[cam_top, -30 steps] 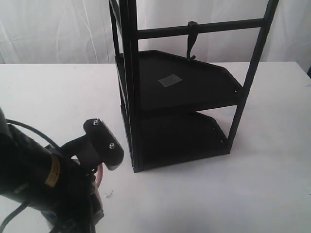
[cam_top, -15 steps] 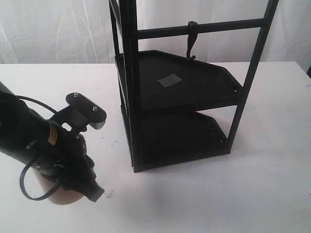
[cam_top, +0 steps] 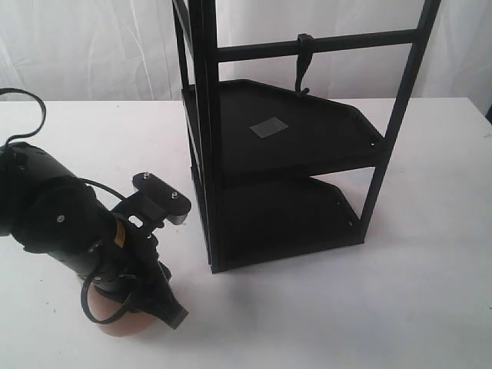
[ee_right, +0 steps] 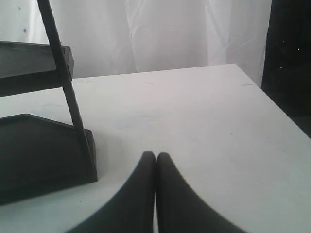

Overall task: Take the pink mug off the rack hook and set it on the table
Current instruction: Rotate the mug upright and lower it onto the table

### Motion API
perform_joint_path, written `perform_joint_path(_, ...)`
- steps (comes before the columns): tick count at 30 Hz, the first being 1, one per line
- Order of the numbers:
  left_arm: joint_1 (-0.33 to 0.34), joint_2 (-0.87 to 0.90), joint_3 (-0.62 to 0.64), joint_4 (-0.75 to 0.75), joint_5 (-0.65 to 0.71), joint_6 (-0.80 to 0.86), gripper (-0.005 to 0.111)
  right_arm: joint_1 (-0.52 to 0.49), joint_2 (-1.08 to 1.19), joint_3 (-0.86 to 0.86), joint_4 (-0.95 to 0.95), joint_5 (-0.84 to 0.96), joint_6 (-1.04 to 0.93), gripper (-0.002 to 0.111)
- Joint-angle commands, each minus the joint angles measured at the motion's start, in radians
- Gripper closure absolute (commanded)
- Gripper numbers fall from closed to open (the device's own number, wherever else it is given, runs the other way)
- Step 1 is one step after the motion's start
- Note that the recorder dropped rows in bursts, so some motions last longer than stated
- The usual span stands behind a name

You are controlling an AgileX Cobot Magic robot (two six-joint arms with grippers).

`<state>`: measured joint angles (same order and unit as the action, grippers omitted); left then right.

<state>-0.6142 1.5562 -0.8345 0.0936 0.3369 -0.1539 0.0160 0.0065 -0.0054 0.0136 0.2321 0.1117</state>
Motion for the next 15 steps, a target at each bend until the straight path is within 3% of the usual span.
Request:
perform_joint_path(1, 0.004, 0.009, -0.006, -0.011, -0.023, -0.006, 0.107, -0.004, -0.006, 0.005, -0.006, -0.011, -0.002, 0.108)
perform_joint_path(15, 0.004, 0.028, -0.006, -0.019, -0.074, -0.006, 0.107, -0.004, -0.006, 0.005, -0.006, -0.011, -0.002, 0.108)
